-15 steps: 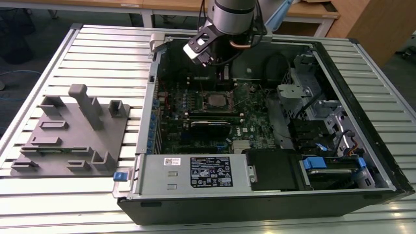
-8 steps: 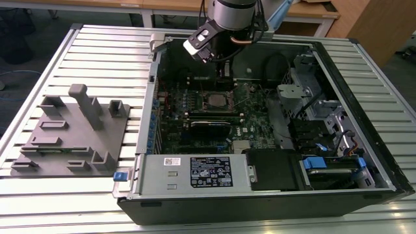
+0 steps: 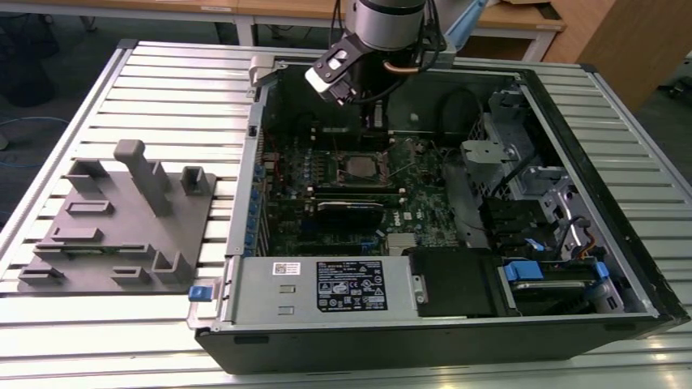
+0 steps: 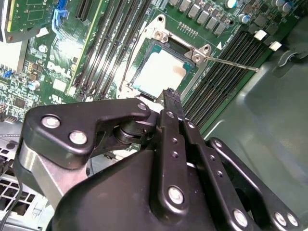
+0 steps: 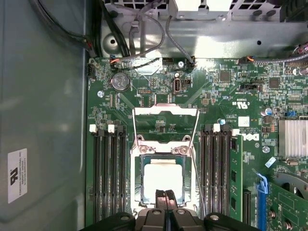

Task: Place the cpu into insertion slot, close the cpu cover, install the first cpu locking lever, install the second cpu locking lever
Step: 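Close the cpu cover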

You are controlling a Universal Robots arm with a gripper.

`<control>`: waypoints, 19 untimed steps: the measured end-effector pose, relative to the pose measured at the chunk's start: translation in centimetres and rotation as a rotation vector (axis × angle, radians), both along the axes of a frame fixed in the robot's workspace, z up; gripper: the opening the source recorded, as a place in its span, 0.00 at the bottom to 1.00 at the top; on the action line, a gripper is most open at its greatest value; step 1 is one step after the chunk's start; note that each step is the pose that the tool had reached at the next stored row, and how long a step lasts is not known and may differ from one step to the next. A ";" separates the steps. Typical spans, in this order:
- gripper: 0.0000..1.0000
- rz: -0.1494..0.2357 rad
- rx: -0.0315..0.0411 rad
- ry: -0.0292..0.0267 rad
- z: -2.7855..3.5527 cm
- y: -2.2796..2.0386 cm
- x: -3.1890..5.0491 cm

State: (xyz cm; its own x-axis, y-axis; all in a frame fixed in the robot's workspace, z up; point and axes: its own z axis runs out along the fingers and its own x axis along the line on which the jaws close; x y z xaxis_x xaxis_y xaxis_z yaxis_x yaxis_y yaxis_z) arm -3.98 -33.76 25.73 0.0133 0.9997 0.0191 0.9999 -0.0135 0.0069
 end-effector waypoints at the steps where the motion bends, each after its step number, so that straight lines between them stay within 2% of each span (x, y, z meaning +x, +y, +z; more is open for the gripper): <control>1: 0.11 0.000 0.0001 -0.0005 0.00 0.00 0.00; 19: 0.11 0.000 -0.0001 -0.0006 0.00 0.00 0.23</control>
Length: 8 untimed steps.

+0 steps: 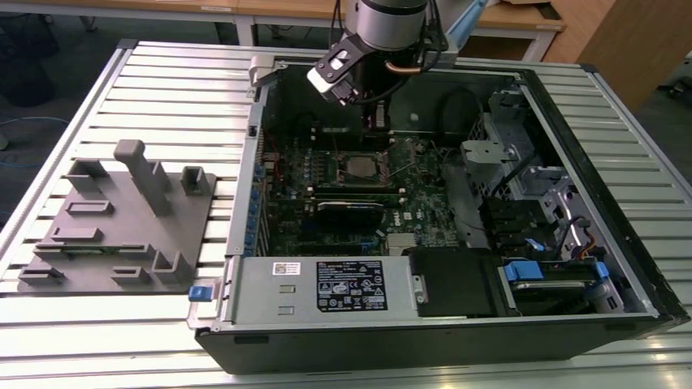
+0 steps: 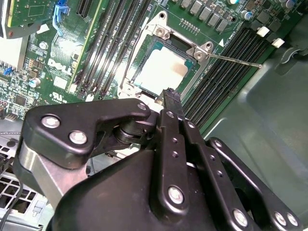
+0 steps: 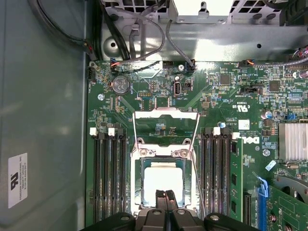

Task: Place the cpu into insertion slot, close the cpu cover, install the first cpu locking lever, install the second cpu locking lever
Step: 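Close the cpu cover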

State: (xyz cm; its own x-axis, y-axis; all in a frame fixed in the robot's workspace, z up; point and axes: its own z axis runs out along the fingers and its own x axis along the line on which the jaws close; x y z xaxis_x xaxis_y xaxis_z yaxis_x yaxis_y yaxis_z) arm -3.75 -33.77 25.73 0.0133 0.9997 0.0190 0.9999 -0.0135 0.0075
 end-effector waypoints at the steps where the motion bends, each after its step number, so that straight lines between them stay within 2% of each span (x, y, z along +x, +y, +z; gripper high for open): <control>1: 0.11 0.000 0.0001 0.0000 0.00 0.00 0.02; 8: 0.11 0.000 0.0000 0.0001 0.00 0.01 0.66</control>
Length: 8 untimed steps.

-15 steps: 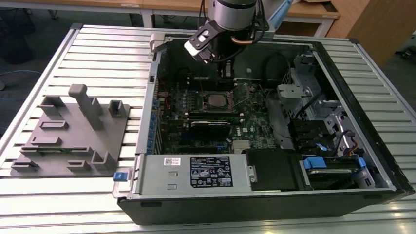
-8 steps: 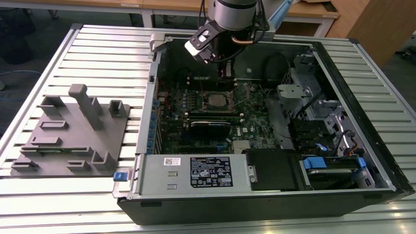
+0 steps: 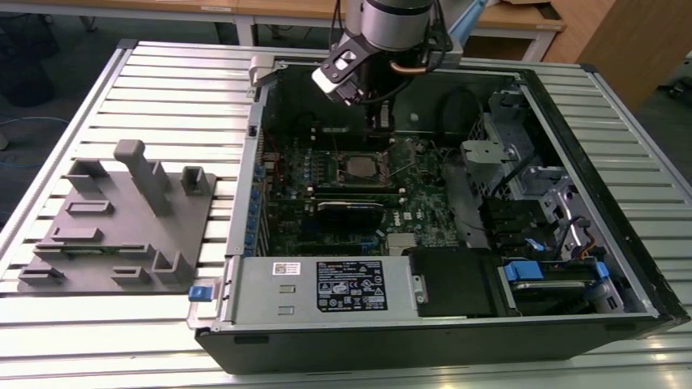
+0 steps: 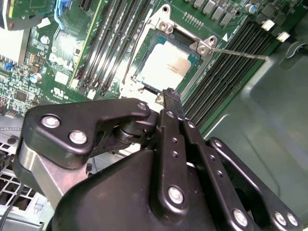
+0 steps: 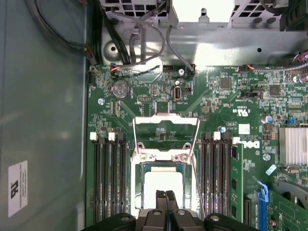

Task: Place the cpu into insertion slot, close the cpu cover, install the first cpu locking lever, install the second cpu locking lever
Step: 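Close the cpu cover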

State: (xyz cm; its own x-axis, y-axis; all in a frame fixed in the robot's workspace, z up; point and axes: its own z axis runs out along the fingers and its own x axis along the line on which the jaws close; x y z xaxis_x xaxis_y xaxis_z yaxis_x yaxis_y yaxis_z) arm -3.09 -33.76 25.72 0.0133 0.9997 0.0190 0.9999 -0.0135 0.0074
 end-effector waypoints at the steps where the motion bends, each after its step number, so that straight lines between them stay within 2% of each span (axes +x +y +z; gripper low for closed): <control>1: 0.11 0.000 0.0000 0.0000 0.00 0.00 0.15; 8: 0.11 0.000 0.0000 0.0000 -0.01 0.01 1.33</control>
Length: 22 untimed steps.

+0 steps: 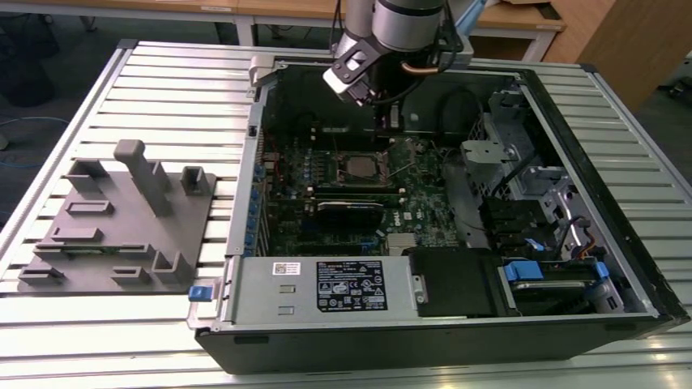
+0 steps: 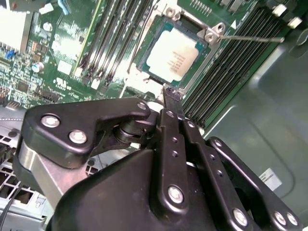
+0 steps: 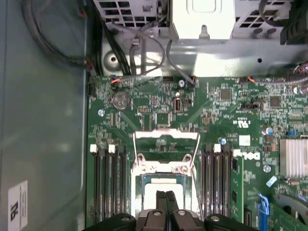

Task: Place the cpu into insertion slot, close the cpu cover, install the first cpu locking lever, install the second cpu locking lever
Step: 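Close the cpu cover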

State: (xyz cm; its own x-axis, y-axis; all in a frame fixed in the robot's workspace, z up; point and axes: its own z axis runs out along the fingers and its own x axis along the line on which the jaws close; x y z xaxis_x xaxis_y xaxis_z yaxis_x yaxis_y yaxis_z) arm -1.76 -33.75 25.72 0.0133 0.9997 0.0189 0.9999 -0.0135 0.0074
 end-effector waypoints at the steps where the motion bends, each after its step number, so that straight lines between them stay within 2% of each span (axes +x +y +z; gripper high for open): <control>1: 0.11 0.000 0.0000 0.0000 0.00 0.00 0.16; 10: 0.11 0.000 0.0004 0.0000 0.26 0.01 0.34; 12: 0.11 0.000 0.0000 0.0002 0.93 0.00 0.39; 22: 0.11 0.000 0.0001 0.0002 0.92 0.01 0.62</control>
State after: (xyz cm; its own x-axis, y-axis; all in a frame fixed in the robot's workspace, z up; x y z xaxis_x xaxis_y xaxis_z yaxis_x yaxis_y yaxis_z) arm -1.14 -33.74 26.64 0.0134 0.9997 0.0190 0.9999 -0.0135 0.0072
